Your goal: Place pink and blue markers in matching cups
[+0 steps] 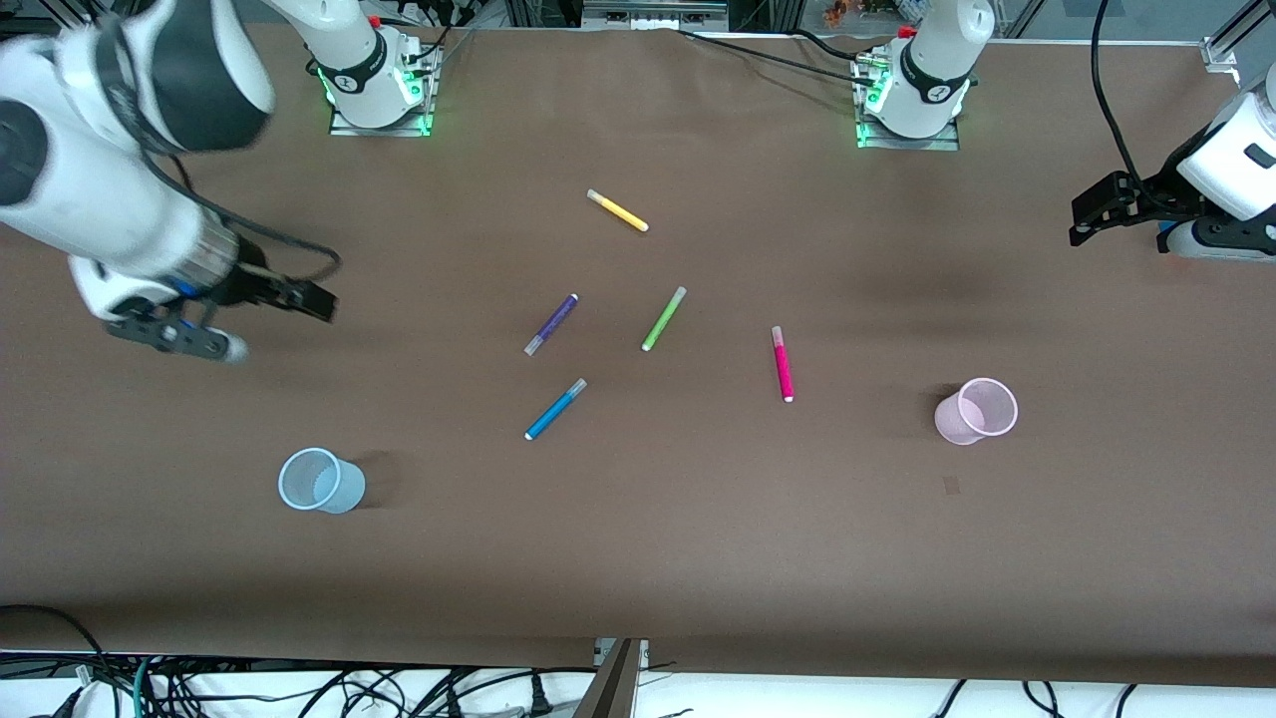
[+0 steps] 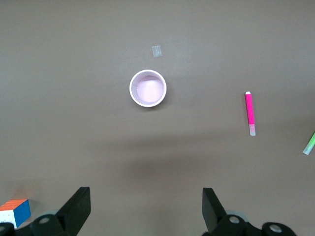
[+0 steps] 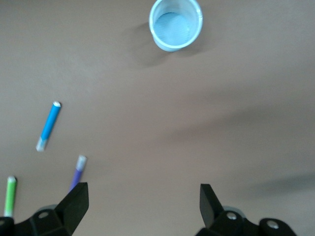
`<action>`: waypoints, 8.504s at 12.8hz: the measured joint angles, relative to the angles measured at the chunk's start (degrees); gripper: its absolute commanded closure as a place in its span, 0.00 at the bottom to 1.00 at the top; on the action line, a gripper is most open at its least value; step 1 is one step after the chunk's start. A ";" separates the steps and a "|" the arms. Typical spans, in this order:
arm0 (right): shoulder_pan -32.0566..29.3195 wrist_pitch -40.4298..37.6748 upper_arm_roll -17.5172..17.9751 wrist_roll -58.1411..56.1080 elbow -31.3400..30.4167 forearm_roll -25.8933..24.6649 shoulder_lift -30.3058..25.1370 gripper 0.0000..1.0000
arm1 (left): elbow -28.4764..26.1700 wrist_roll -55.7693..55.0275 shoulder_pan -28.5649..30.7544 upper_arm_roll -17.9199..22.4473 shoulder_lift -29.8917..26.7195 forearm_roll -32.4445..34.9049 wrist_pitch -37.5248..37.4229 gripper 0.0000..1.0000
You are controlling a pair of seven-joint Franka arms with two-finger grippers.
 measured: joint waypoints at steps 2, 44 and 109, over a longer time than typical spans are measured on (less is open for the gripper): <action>3.18 6.48 0.06 7.21 0.06 0.04 5.30 0.00 | -0.02 0.00 -0.10 -0.42 0.20 0.00 -0.54 0.00; -2.51 -2.32 -1.49 0.39 27.54 14.21 30.95 1.00 | -18.93 -24.14 -16.53 -11.73 33.42 1.18 46.21 1.00; -9.55 -21.70 -0.75 -16.88 7.06 0.14 -6.34 0.00 | -0.43 -8.87 -0.62 -0.53 2.33 1.36 6.03 0.00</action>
